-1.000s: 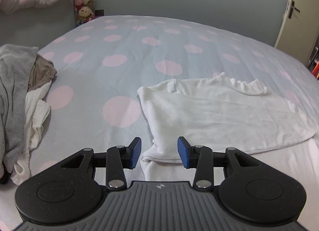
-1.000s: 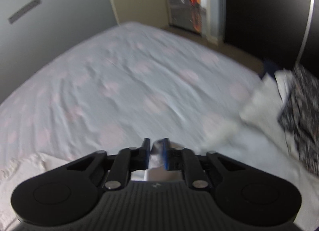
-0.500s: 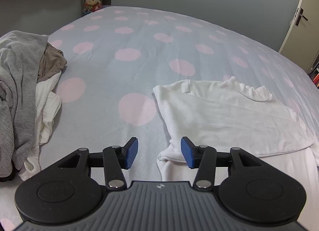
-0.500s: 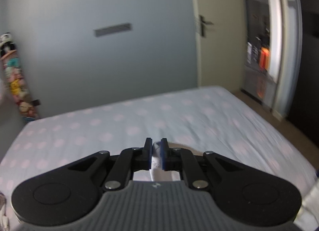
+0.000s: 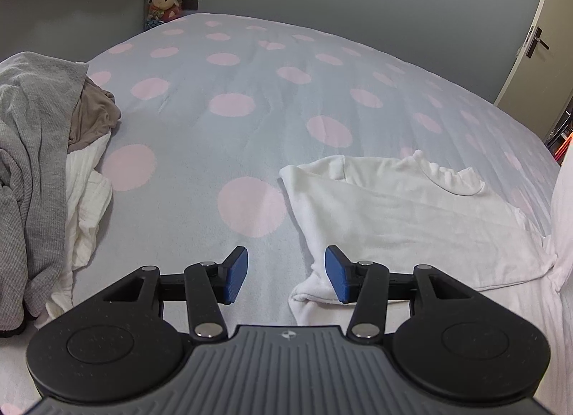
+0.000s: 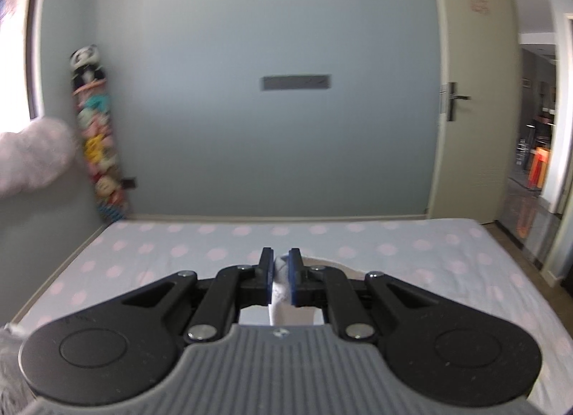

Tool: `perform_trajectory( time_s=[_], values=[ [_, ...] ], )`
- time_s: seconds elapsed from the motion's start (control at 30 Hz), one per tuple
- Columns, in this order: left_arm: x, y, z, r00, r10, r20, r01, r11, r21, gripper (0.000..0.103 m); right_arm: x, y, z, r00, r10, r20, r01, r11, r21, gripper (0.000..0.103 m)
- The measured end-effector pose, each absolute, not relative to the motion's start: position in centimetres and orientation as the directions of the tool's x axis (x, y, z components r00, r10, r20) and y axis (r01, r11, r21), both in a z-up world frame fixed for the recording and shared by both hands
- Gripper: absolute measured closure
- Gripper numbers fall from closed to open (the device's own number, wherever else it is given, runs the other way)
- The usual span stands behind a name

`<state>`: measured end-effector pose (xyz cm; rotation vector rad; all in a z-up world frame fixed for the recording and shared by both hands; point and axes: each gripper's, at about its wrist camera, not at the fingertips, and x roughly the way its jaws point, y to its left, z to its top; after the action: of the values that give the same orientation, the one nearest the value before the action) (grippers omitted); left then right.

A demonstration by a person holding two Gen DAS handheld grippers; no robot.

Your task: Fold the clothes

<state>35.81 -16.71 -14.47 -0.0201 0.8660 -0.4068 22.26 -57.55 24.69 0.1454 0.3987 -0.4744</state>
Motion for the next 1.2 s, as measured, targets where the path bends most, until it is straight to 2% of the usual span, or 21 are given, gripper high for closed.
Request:
perform_trajectory(
  time_s=[0.3,0.77,1.07,1.2],
  values=[
    [36.4,-15.8,-14.4,0.578,-0.353,-0.736,0.325,0.927,-0.189,0.057,25.8,-53.0,15.7,0.820,-0.215,-0.530,0.318,0.942,0.111,0.093],
    [37.7,-15.2,-15.3,0.567,-0.367,-0.737,0.317,0.924,-0.216,0.057,32.2,-43.2,1.4,0.771,0.010,-0.637,0.185,0.953,0.240,0.093],
    [38.3,-15.2,-16.3,0.556,-0.376,-0.741,0.312,0.921,-0.233,0.057,35.0,-38.7,-7.3,0.701,0.185,-0.689,0.138,0.913,0.385,0.093],
    [38.4,-15.2,-17.0,0.543,-0.364,-0.756,0.305,0.925,-0.227,0.057,35.5,-37.6,-9.3,0.677,0.233,-0.698,0.116,0.903,0.414,0.088]
  ],
)
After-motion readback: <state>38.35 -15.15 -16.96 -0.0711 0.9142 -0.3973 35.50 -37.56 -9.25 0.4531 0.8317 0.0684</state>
